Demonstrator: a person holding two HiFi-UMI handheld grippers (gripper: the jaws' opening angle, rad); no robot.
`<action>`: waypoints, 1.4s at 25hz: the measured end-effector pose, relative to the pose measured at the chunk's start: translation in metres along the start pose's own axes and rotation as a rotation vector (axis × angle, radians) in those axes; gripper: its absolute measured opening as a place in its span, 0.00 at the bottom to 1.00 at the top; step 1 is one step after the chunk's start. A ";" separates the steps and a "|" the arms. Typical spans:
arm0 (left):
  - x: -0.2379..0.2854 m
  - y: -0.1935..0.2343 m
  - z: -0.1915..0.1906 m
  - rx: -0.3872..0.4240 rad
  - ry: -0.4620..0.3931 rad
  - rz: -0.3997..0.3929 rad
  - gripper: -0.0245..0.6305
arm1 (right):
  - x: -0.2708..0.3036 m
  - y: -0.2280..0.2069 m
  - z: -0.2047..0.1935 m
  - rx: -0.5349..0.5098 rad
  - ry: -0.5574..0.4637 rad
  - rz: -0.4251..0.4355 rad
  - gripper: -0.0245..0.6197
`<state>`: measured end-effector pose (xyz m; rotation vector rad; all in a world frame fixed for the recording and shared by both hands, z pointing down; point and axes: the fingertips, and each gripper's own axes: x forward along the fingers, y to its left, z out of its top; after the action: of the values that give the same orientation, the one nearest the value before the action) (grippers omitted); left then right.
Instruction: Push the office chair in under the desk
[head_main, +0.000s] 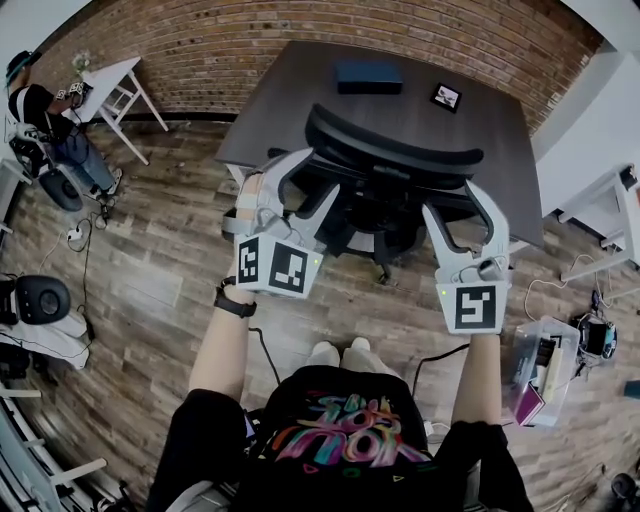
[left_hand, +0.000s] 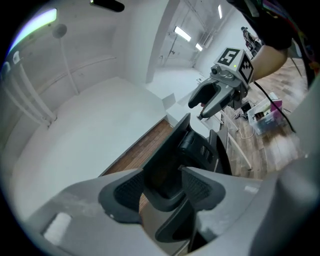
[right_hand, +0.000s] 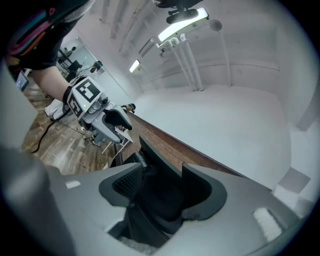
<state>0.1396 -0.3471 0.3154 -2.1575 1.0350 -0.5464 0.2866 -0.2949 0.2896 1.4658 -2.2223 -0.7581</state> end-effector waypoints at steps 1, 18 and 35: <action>-0.006 -0.004 -0.001 -0.021 -0.007 -0.001 0.40 | -0.003 0.004 0.002 0.020 -0.010 0.003 0.40; -0.090 -0.076 -0.026 -0.369 -0.066 -0.017 0.35 | -0.062 0.079 -0.028 0.409 -0.083 -0.011 0.24; -0.127 -0.097 -0.072 -0.733 -0.052 0.006 0.04 | -0.073 0.127 -0.050 0.573 -0.041 -0.006 0.04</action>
<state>0.0702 -0.2292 0.4248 -2.7687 1.3561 -0.0968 0.2522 -0.1995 0.4067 1.7077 -2.5986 -0.1436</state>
